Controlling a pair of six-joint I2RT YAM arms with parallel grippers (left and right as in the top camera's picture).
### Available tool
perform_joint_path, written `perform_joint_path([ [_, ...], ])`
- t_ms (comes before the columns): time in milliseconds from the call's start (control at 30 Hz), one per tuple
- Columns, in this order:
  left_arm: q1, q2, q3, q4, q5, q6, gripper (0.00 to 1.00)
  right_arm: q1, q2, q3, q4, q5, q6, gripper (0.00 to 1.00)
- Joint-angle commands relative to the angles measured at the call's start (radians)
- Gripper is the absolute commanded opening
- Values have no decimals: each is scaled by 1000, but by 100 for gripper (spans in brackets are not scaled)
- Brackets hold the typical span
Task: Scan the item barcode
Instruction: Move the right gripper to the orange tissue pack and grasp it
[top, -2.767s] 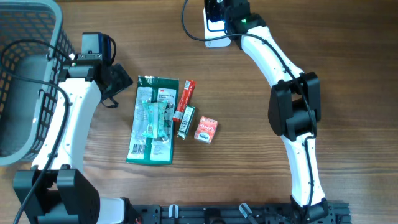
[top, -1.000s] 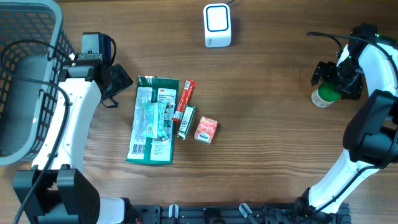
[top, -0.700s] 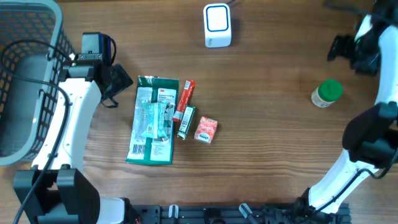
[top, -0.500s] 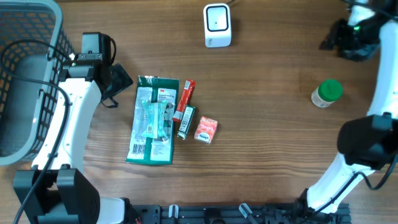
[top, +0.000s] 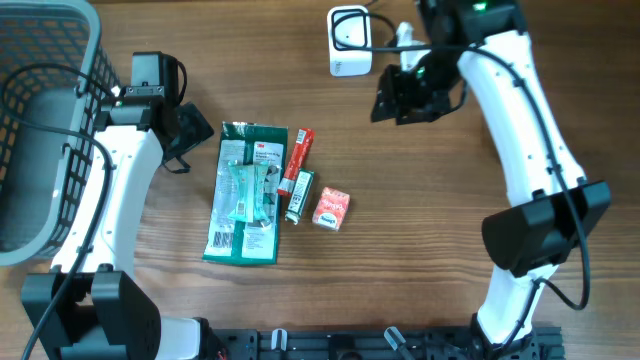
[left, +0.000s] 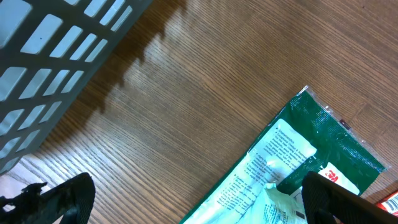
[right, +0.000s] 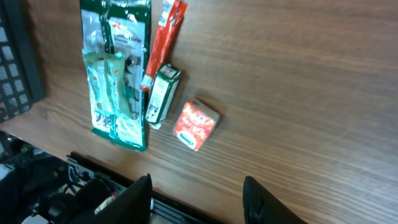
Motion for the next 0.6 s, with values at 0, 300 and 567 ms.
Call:
perform_joint_path([
  [0,4,6,-9,-1,-16,-21,100,74,-82,-36,-1,103,109,48],
  [300,4,6,-9,0,-16,-21,100,235,-174,-381,170,154,275,50],
  [567,4,6,-9,-1,-16,-21,100,298,-174,-703,429,16,353,45],
])
